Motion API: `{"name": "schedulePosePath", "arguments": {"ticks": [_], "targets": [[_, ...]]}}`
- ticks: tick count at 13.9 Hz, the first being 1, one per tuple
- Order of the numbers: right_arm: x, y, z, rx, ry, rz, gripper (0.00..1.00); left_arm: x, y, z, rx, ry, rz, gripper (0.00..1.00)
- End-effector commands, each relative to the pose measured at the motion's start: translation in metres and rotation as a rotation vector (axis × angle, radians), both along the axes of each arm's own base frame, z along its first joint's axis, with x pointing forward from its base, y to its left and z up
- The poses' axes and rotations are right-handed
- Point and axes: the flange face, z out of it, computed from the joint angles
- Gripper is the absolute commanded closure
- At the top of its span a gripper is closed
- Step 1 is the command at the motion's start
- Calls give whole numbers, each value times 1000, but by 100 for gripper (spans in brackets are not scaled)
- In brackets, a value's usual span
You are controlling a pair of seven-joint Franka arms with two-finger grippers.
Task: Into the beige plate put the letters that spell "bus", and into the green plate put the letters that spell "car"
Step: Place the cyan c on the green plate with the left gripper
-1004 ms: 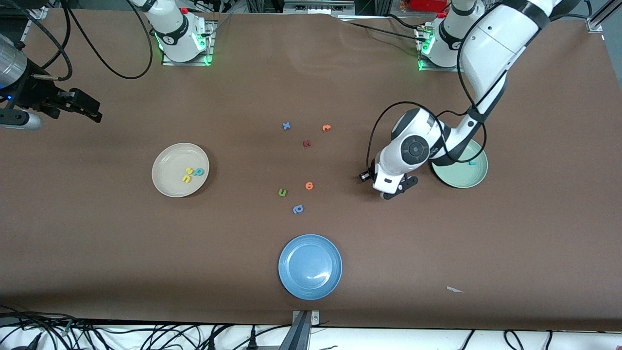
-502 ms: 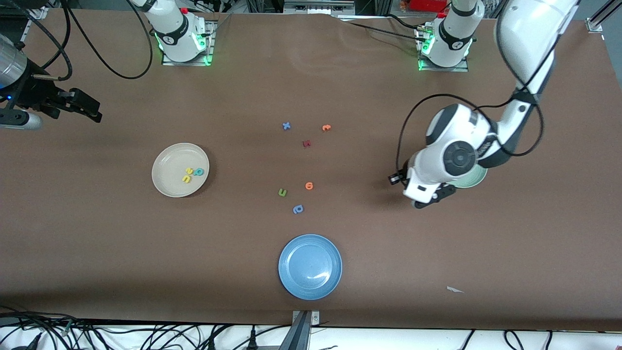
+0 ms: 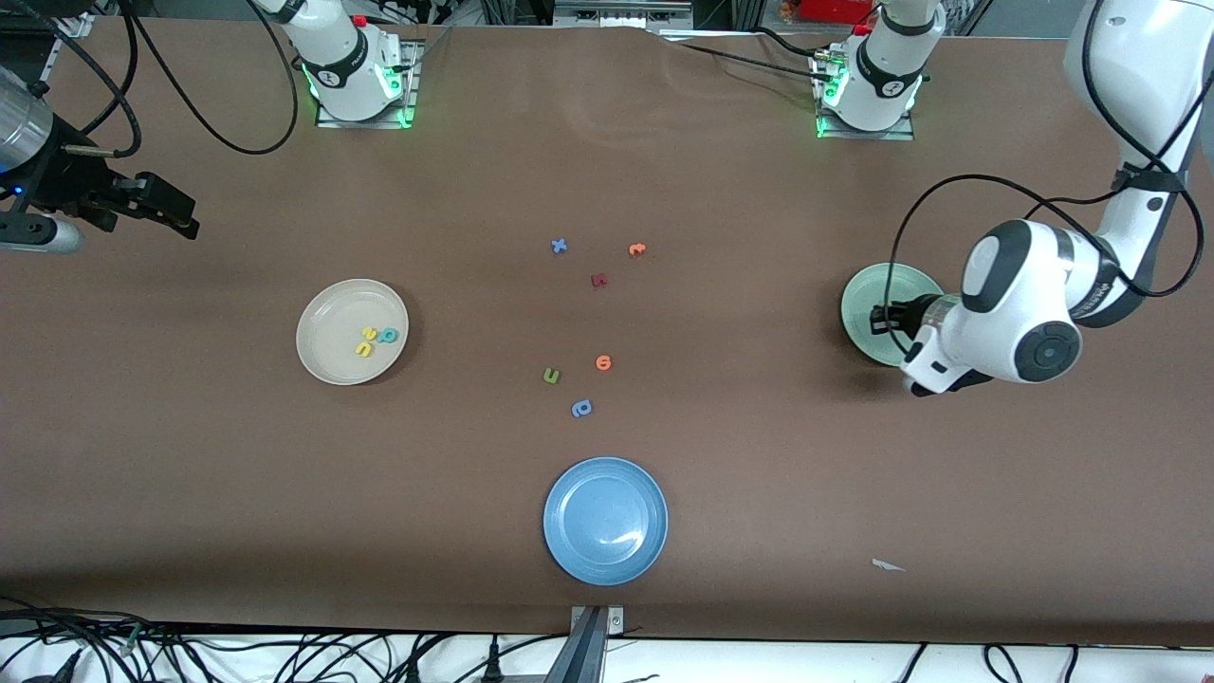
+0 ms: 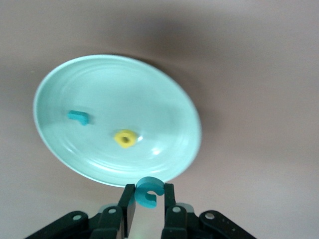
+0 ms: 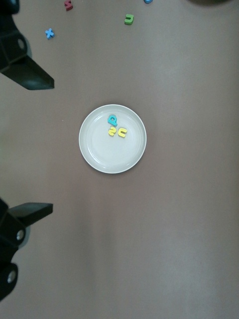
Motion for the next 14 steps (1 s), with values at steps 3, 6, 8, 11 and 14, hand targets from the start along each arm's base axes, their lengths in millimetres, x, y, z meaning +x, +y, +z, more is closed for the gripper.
{"name": "schedulePosePath", "arguments": {"ticks": [3,6,8,11,14], "targets": [[-1,-2,5,-1,-3,12,0,-11,2,-51,-20,-52,-36,82],[-1,-2,5,-1,-3,14,0,-8,2,-45,-13,-72,-24,29],[-1,-1,5,-1,-3,17,0,1,9,-27,-5,-107,-11,0],[-1,-1,5,-1,-3,17,0,10,29,-12,-2,-137,13,0],[-1,-1,5,0,-3,15,0,11,35,-7,1,-145,23,0]]}}
